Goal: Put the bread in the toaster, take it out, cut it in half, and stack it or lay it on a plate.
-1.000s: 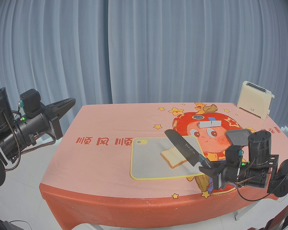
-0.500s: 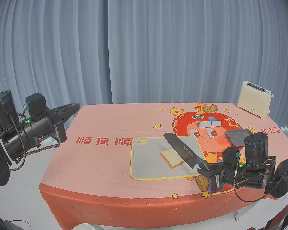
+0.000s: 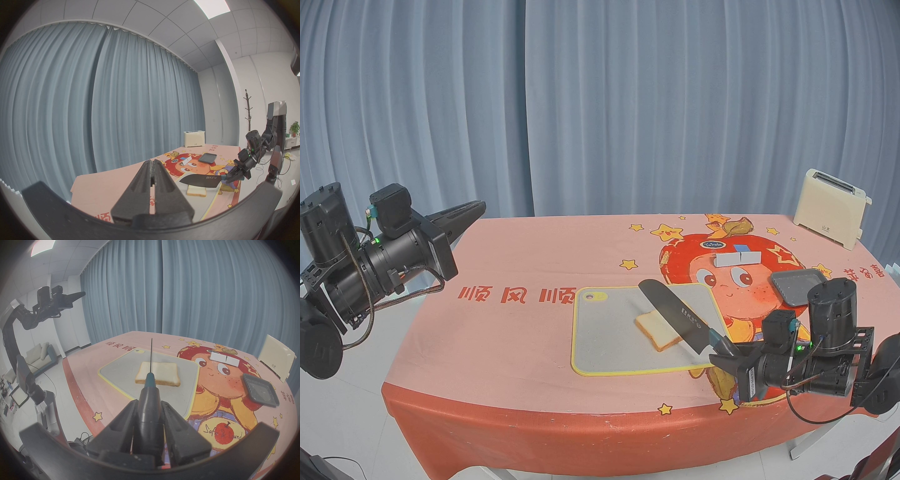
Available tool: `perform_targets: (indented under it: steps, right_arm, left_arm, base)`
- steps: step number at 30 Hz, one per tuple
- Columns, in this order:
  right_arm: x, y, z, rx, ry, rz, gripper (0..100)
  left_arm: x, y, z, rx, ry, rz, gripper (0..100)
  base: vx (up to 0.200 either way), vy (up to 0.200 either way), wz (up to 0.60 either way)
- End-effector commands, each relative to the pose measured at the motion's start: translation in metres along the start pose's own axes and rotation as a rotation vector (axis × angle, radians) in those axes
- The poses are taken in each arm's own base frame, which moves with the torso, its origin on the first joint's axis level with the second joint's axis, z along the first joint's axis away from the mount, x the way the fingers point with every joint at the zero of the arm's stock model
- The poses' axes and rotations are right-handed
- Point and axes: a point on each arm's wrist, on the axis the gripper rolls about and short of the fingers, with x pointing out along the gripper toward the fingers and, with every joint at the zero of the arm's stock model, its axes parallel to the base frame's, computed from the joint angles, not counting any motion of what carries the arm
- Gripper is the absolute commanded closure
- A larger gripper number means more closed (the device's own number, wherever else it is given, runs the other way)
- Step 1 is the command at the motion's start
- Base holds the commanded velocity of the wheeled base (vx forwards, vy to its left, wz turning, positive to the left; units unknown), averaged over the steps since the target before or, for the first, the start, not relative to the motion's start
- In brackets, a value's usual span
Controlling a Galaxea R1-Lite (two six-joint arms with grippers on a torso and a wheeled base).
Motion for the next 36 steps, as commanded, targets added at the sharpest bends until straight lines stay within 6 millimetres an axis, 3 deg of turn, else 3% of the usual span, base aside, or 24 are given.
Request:
perform_targets:
  steps: [1,8,12,19,21,27,32,36]
  right_arm:
    - [0.000,0.000,0.002,-0.001,-0.006,-0.001,100]
    - [0.000,-0.008,0.018,0.015,-0.059,-0.025,100]
    - [0.001,-0.008,0.015,0.016,-0.043,-0.025,100]
    - [-0.002,-0.009,0.013,0.019,-0.045,-0.032,100]
    - [-0.003,-0.009,0.014,0.019,-0.048,-0.032,100]
    - [-0.002,-0.017,0.016,0.035,-0.052,-0.056,100]
    - [-0.003,-0.020,0.016,0.042,-0.056,-0.067,100]
    - [-0.009,-0.019,0.019,0.040,-0.079,-0.065,100]
  left_arm:
    - [0.004,0.001,0.000,-0.007,-0.004,-0.009,100]
    - [0.006,-0.002,-0.003,-0.010,0.002,-0.025,100]
    - [0.021,-0.015,-0.005,-0.021,0.010,-0.083,100]
    - [0.043,-0.020,-0.007,-0.022,0.010,-0.117,100]
    - [0.045,-0.031,-0.008,-0.028,0.020,-0.155,100]
    - [0.047,-0.041,-0.013,-0.033,0.059,-0.180,100]
    - [0.045,-0.042,-0.018,-0.037,0.074,-0.183,100]
    - [0.057,-0.040,-0.025,-0.039,0.090,-0.185,100]
  base:
    - [0.000,0.000,0.00]
    - [0.000,0.000,0.00]
    - [0.000,0.000,0.00]
    - [0.000,0.000,0.00]
    - [0.000,0.000,0.00]
    - [0.000,0.000,0.00]
    - [0.000,0.000,0.00]
    - [0.000,0.000,0.00]
